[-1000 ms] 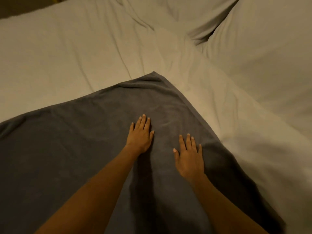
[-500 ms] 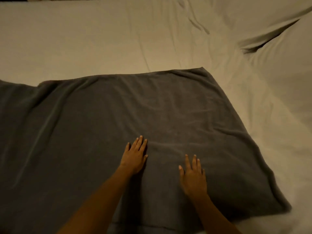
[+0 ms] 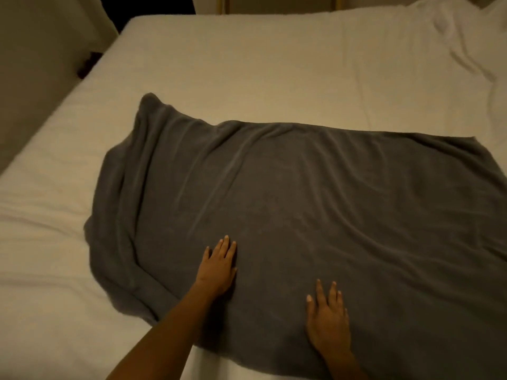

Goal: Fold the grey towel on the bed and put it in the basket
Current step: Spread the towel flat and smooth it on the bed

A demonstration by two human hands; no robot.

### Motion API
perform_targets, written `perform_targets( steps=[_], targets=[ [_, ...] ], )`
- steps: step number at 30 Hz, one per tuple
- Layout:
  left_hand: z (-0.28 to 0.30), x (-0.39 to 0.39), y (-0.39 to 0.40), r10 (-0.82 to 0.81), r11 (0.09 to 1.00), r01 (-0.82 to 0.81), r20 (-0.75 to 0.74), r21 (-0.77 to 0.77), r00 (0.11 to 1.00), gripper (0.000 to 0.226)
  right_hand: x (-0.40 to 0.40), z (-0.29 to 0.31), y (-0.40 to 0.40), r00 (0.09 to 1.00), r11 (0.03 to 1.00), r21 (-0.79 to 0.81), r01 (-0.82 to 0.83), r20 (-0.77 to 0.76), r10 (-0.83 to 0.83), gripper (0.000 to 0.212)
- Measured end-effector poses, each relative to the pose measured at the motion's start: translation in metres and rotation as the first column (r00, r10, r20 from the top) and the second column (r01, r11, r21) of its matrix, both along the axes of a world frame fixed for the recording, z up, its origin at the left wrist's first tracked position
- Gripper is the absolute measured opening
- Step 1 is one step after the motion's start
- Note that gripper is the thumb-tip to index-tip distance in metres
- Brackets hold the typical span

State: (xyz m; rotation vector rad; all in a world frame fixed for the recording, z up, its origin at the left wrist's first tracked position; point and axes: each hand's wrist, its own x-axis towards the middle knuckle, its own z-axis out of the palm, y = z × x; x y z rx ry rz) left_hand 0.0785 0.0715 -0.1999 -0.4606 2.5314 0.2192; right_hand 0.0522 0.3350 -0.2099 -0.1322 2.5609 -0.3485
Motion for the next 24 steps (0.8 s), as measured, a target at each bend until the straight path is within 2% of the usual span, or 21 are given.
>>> perform_targets(
  steps=[10,14,20,24],
  targets=[
    [0.002,0.062,-0.161,-0.064,0.994,0.053,-0.126,-0.092,0.99,0.066,0.058,0.004,-0.131,0.997,0.996,0.082,-0.042,-0.058,0.046,0.06],
    [0.012,0.087,-0.232,-0.048,0.995,0.034,-0.152,-0.092,0.987,0.064,0.077,0.011,-0.206,0.998,0.999,0.023,-0.045,-0.037,0.045,0.058],
    [0.02,0.115,-0.325,-0.076,0.991,0.045,-0.251,-0.128,0.965,0.06,0.1,0.022,-0.318,0.991,0.993,-0.063,-0.101,-0.09,0.096,0.057],
    [0.013,0.134,-0.374,-0.142,0.977,0.112,-0.161,-0.179,0.977,0.057,0.119,0.031,-0.383,0.97,0.97,-0.127,-0.207,-0.158,0.186,0.056]
  ],
)
